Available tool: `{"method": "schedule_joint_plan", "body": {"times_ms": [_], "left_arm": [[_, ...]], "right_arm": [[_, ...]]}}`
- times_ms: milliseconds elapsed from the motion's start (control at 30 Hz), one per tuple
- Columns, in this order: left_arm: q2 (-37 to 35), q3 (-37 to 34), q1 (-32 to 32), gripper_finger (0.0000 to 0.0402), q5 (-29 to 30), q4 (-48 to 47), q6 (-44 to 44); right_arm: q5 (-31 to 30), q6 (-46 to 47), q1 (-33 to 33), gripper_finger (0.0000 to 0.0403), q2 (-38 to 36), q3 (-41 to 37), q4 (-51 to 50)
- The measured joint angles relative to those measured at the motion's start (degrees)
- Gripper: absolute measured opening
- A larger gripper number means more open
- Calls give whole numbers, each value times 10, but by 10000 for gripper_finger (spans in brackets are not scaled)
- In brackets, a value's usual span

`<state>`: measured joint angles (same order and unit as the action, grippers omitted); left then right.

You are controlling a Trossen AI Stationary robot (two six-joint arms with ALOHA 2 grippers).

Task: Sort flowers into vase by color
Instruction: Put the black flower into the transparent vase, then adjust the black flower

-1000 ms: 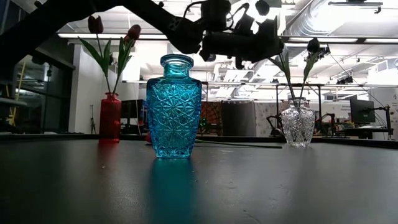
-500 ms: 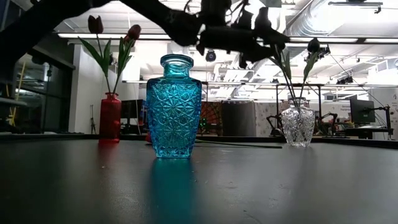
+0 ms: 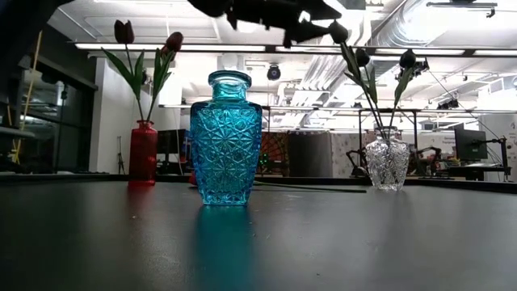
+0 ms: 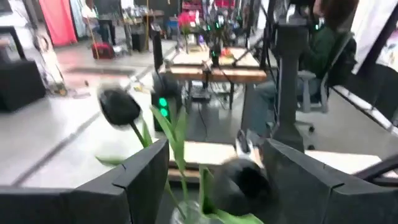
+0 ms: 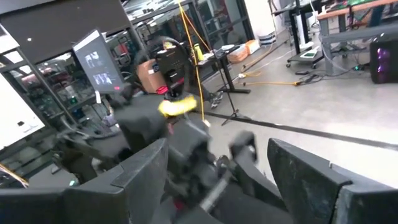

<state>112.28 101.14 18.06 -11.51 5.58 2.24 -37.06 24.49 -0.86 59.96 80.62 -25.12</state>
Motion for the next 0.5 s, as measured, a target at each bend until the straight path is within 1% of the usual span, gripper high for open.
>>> {"method": "schedule_joint_plan", "body": {"times_ms": [167,300,400,500], "left_arm": [[-24,1,0,248,1,6,4],[-47,-1,0,248,-9,-17,-18],[-97,-1,12,248,-41,-40,-18],[-163,1,28,248,-57,-121,7]], "right_arm": [[-8,-15,0,266,0,0,0],[-4,-5,0,266,0,0,0],[41,4,7,266,0,0,-31],[90,45,34,257,0,0,-112]]}}
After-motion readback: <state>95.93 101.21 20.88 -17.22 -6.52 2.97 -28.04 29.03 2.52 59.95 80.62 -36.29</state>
